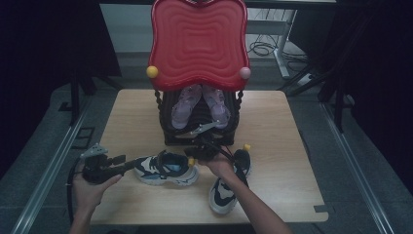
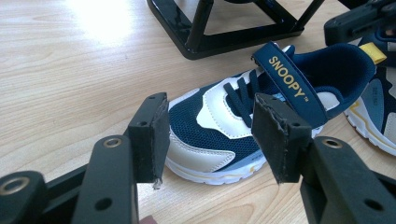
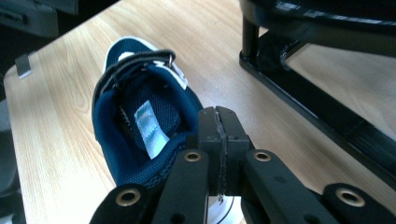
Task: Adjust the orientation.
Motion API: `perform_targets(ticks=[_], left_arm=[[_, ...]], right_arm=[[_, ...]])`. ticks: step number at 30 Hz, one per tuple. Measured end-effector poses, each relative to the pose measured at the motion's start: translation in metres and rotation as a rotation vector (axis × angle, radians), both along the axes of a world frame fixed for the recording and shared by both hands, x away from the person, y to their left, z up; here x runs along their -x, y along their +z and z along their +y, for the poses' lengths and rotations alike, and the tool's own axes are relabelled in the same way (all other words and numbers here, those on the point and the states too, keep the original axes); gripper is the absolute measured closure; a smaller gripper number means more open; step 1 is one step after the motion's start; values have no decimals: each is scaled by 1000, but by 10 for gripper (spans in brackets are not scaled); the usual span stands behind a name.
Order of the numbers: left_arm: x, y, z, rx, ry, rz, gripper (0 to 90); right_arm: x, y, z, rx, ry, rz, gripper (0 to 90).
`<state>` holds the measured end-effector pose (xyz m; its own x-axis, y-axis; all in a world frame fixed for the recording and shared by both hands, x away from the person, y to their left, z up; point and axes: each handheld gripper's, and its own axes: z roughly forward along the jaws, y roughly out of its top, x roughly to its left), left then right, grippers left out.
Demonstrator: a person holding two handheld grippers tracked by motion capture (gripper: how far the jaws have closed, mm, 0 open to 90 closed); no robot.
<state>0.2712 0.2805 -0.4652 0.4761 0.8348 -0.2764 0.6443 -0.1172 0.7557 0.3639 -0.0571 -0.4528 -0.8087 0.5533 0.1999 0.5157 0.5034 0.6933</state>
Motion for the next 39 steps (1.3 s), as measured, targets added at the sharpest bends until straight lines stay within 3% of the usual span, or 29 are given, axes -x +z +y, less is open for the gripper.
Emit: perform_targets(ticks=[13, 20, 28, 39], left_arm=[[0, -1, 3, 9, 4, 4, 463], [2, 0, 6, 12, 10, 4, 463], [3, -1, 9, 14, 16, 7, 463], [4, -1, 12, 16, 24, 9, 463]], right_arm=[[11, -1, 1, 29, 43, 3, 891], [27, -1, 1, 19, 84, 18, 891], [52, 0, 7, 15, 160, 9, 891], [81, -3, 17, -15, 217, 3, 890]])
